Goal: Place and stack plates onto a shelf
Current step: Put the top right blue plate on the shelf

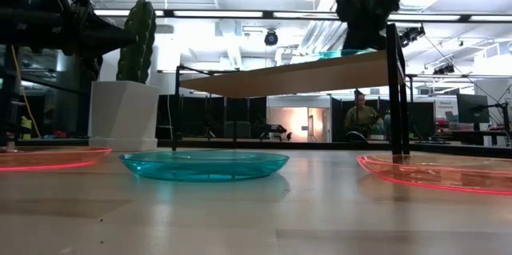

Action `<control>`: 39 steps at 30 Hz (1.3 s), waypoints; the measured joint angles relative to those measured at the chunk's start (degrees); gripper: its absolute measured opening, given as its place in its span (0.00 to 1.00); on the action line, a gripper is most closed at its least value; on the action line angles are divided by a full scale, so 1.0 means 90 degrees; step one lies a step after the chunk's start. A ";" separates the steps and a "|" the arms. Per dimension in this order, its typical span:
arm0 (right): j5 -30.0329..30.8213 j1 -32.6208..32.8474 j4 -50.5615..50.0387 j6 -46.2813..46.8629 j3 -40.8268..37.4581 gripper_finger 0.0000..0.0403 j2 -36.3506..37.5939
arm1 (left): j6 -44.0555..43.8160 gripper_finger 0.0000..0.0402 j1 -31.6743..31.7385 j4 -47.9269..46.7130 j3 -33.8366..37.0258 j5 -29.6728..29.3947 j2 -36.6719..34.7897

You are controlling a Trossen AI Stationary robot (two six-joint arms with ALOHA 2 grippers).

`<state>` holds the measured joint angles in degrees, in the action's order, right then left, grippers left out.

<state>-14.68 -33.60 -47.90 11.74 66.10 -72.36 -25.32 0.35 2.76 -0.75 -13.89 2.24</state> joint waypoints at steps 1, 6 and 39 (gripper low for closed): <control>-0.0391 0.0025 -0.0001 -0.0019 0.0065 0.11 0.0000 | 0.0000 0.00 -0.0001 0.0000 0.0000 0.0000 0.0000; -0.1852 0.0424 0.0033 -0.0263 0.0129 0.13 0.0002 | 0.0000 0.00 0.0000 0.0000 0.0001 0.0000 0.0000; 0.0798 0.2233 -0.0041 -0.1811 0.0171 0.00 -0.1163 | 0.0000 0.00 0.0000 0.0000 0.0000 0.0000 0.0002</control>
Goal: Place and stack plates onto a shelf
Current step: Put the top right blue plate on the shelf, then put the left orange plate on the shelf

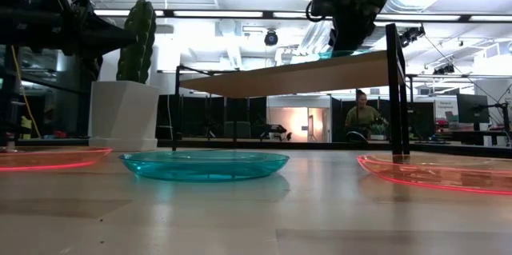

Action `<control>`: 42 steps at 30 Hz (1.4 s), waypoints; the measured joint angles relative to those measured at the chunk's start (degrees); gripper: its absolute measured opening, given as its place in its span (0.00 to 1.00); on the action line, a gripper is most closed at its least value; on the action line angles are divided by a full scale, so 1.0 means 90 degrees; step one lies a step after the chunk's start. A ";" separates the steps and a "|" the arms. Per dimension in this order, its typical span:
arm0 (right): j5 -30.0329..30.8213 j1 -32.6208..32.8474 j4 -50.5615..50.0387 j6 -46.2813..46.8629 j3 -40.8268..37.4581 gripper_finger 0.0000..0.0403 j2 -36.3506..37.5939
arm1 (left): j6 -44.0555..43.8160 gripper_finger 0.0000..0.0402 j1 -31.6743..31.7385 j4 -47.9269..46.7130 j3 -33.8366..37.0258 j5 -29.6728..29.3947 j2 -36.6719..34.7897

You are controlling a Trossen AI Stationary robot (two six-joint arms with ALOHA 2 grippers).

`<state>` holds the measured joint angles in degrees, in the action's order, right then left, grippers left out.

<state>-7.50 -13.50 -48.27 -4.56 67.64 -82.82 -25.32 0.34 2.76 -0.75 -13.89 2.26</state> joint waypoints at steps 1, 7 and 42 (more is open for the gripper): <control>0.0035 0.0000 -0.0082 0.0000 0.0022 0.00 0.0007 | 0.0000 0.00 0.0000 0.0000 0.0000 0.0000 -0.0002; 0.0155 0.0000 -0.0431 0.0000 0.0173 0.00 -0.0004 | 0.0000 0.00 0.0000 0.0000 0.0000 0.0000 -0.0002; 0.0047 -0.0200 0.4287 0.3172 -0.2590 0.00 0.4367 | 0.0000 0.00 0.0001 0.0070 0.0002 -0.0043 -0.0001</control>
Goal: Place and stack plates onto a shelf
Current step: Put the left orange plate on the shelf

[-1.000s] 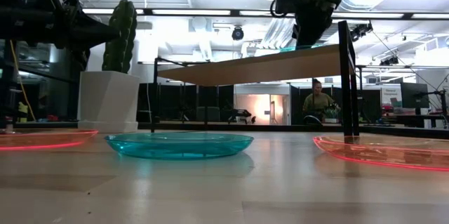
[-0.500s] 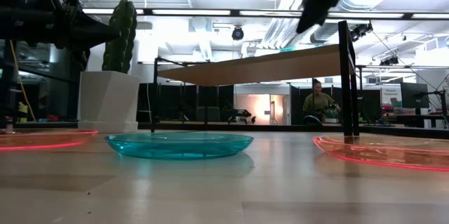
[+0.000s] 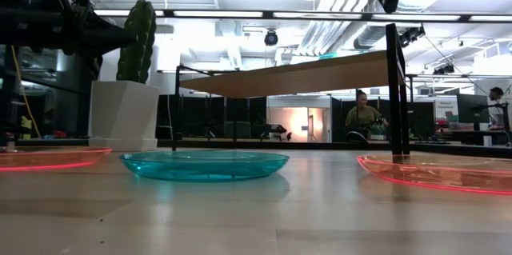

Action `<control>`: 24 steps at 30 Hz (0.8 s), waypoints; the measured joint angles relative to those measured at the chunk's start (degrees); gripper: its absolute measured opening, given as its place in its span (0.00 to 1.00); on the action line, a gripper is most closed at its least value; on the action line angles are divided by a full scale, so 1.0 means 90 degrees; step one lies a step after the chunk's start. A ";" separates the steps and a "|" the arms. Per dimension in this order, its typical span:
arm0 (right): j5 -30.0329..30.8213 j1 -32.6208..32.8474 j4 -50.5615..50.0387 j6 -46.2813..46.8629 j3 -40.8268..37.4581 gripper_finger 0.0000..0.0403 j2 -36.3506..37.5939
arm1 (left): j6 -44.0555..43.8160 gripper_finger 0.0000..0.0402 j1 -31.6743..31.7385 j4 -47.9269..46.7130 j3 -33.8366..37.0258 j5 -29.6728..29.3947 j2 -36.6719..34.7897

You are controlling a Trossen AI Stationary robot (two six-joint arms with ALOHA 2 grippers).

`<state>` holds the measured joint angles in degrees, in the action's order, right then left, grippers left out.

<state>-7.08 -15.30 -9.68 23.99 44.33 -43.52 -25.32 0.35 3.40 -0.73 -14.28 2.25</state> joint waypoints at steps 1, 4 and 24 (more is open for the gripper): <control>-0.0002 0.0030 0.0343 0.0168 -0.0170 0.00 0.0100 | -0.0010 0.00 -0.0001 0.0097 -0.0002 0.0000 -0.0001; 0.0008 0.0113 0.1193 0.0546 -0.0532 0.00 0.0261 | -0.0564 0.00 0.0000 0.0491 -0.0001 0.0025 -0.0001; 0.1142 0.0373 0.1533 0.1071 -0.0516 0.00 0.0208 | -0.0853 0.07 0.0001 -0.2082 -0.2842 0.1409 0.2161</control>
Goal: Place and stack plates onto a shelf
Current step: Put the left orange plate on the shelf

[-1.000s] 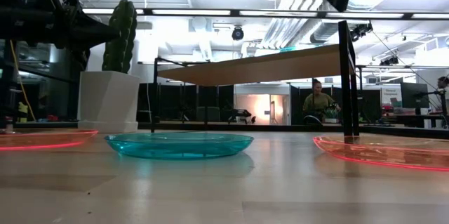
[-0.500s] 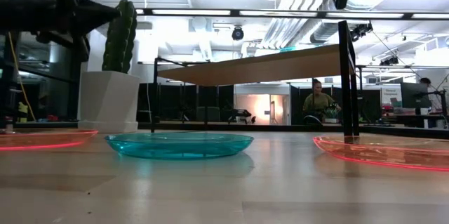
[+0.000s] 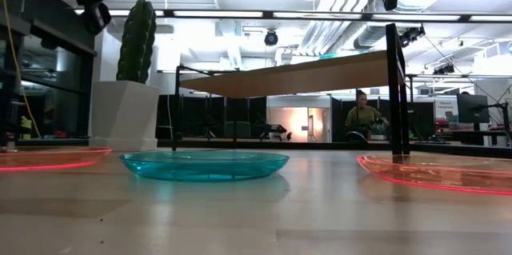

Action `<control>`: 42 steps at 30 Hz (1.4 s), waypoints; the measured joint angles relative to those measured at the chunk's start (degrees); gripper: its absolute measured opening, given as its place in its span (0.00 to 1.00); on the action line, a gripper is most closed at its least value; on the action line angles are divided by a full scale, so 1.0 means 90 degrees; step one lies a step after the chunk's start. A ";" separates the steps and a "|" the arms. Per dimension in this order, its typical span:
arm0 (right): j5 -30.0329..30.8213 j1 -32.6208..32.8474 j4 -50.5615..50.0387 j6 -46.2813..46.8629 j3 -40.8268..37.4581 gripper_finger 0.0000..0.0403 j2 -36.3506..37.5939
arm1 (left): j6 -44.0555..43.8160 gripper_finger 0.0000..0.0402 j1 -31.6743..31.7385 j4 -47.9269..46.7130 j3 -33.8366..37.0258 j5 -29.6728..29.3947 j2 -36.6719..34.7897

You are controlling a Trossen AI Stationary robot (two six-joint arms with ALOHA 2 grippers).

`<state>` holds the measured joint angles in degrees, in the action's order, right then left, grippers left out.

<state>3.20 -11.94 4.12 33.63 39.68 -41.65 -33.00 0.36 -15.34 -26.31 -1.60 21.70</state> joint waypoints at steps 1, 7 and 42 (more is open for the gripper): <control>0.0001 0.0000 0.0000 0.0000 0.0000 0.00 0.0000 | 0.0091 0.09 0.0000 -0.0524 -0.0253 0.0103 0.0258; -0.0013 0.0000 -0.0004 -0.0053 0.0000 0.00 0.0000 | 0.0399 0.27 0.0000 -0.2254 -0.0810 0.0564 0.1517; -0.0627 0.0000 -0.1569 -0.0392 0.0002 0.00 -0.0002 | 0.5747 0.47 0.0497 -0.1489 -0.0840 0.1519 0.6759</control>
<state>-2.45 -11.94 -10.00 30.10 39.70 -41.67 18.72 4.84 -28.74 -33.87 12.07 82.53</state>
